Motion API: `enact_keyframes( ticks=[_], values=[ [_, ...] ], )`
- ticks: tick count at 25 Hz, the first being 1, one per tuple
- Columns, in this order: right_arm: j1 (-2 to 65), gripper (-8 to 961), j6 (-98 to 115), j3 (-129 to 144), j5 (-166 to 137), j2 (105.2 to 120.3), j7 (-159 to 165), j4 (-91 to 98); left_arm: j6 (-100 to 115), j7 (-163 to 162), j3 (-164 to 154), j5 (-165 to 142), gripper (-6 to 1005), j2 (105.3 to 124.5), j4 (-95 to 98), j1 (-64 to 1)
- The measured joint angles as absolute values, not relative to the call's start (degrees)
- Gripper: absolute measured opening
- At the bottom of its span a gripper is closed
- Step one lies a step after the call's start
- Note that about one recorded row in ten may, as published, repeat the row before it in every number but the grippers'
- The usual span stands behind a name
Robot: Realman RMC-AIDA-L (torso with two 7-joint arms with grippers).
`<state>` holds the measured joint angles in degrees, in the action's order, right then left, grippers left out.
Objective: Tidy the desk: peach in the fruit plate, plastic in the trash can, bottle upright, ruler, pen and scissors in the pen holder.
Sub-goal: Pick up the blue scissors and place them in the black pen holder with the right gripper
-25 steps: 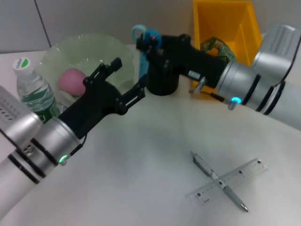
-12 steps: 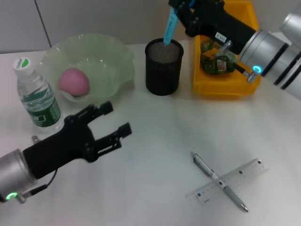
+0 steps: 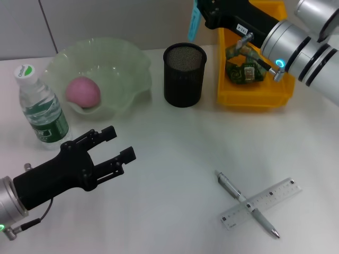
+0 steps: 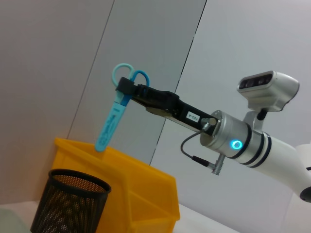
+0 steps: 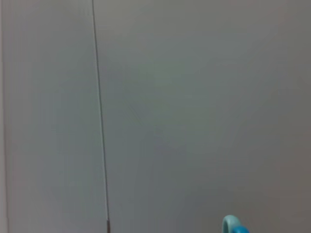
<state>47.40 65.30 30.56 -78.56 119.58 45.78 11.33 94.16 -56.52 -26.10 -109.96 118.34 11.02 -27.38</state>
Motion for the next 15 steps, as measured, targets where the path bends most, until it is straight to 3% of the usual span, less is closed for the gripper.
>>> enact_keyframes(
  ticks=[15],
  values=[
    [49.29, 183, 56.82, 36.33, -78.60, 119.68, 45.69, 10.43, 93.77, -60.66, -26.36, -110.11, 802, 118.37, 11.82, -27.59]
  ],
)
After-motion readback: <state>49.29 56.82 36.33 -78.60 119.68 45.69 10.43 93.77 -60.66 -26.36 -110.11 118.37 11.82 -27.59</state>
